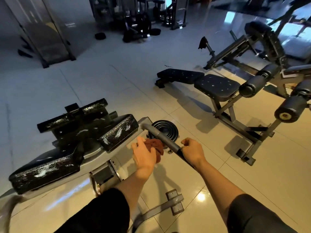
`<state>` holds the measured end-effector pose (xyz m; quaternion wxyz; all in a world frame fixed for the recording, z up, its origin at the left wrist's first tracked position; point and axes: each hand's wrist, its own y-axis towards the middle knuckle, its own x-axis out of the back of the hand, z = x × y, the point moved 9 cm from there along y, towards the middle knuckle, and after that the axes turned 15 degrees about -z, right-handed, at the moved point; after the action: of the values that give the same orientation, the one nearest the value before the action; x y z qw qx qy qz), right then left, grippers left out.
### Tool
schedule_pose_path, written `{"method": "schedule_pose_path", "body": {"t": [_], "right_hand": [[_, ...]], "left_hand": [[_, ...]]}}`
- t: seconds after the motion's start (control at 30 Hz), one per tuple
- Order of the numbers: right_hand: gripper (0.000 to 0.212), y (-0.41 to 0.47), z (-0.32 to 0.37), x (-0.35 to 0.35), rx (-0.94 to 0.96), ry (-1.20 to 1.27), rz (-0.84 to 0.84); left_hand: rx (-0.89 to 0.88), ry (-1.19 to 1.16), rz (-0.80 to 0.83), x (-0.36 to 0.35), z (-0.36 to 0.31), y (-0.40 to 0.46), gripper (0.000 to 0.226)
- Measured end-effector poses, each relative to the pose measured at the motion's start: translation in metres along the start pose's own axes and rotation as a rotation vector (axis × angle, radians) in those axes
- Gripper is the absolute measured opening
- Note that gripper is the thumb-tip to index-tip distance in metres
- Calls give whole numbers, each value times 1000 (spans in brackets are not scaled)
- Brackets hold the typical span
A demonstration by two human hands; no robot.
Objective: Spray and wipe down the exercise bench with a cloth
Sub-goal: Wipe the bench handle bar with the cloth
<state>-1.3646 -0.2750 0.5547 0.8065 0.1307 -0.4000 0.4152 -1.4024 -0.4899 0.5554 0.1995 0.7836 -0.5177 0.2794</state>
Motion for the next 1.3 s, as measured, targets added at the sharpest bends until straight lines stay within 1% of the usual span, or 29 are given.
{"method": "schedule_pose_path", "body": {"t": [0.07, 0.1, 0.13, 0.2, 0.27, 0.3, 0.33, 0.37, 0.43, 0.47, 0.5, 0.57, 0.6, 0.7, 0.73, 0.77, 0.8, 0.87, 0.9, 0.93, 0.97, 1.0, 1.07, 1.13, 1.17, 1.2, 1.23, 1.27, 1.3], "right_hand": [[30, 1, -2, -1, 39, -18, 36], [32, 1, -3, -2, 57, -23, 57], [35, 1, -4, -3, 79, -25, 82], [36, -2, -5, -6, 121, -15, 125], [35, -3, -8, -8, 144, 8, 145], [35, -3, -9, -7, 153, 18, 147], [34, -3, -11, -5, 156, 22, 147], [32, -3, -14, -3, 153, 18, 146], [30, 1, -23, 4, 130, 12, 138], [30, 3, -29, 9, 110, 31, 136], [30, 5, -35, 13, 90, 61, 143], [30, 7, -48, 18, 65, 86, 170], [31, 7, -54, 20, 59, 81, 183], [30, 0, -72, 21, 20, 96, 224], [29, -2, -77, 22, 7, 110, 235], [28, -4, -81, 24, 1, 122, 242], [29, -6, -87, 26, -5, 127, 248], [28, -6, -98, 32, -16, 132, 249], [29, -6, -105, 35, -18, 137, 249], [30, -7, -110, 37, -17, 138, 252], [31, -9, -115, 38, -17, 137, 261], [33, -11, -119, 39, -18, 144, 271], [36, -14, -124, 39, -35, 192, 274], [35, -16, -131, 42, -94, 281, 262], [34, -16, -135, 43, -127, 322, 258], [33, -15, -138, 44, -149, 350, 258], [33, -15, -142, 45, -160, 359, 257], [33, -15, -146, 47, -159, 356, 251], [33, -14, -149, 49, -155, 354, 244]], "left_hand": [[187, -72, -55, -13, -2, -1, 32], [214, -113, -84, -17, -4, -1, 29], [192, -150, -96, -21, -8, -4, 25], [48, -214, -79, -29, -15, -18, 22], [-59, -254, 16, -39, -14, -42, 23], [-78, -294, 100, -44, -12, -55, 22], [-98, -329, 143, -46, -11, -63, 21], [-115, -342, 112, -42, -10, -65, 22], [-77, -340, -61, -26, -10, -53, 24], [-42, -351, -114, -21, -12, -46, 27], [-36, -366, -128, -19, -17, -43, 30], [-116, -364, -121, -24, -26, -50, 30], [-181, -359, -95, -31, -29, -62, 29], [-335, -393, 104, -61, -34, -123, 27], [-362, -411, 131, -65, -37, -138, 27], [-360, -412, 116, -65, -39, -146, 28], [-319, -416, 81, -67, -35, -144, 29], [-235, -352, -90, -58, -25, -128, 31], [-192, -312, -145, -53, -22, -118, 31], [-140, -305, -144, -55, -21, -113, 31], [-91, -287, -95, -61, -21, -114, 30], [-89, -253, -63, -65, -26, -120, 31], [-173, -213, 6, -75, -39, -150, 35], [-229, -241, 198, -93, -44, -193, 36], [-235, -251, 262, -99, -44, -208, 35], [-219, -257, 252, -100, -42, -213, 34], [-151, -283, 193, -95, -39, -209, 33], [-91, -296, 101, -89, -35, -199, 32], [-68, -276, 4, -82, -33, -189, 32]]}}
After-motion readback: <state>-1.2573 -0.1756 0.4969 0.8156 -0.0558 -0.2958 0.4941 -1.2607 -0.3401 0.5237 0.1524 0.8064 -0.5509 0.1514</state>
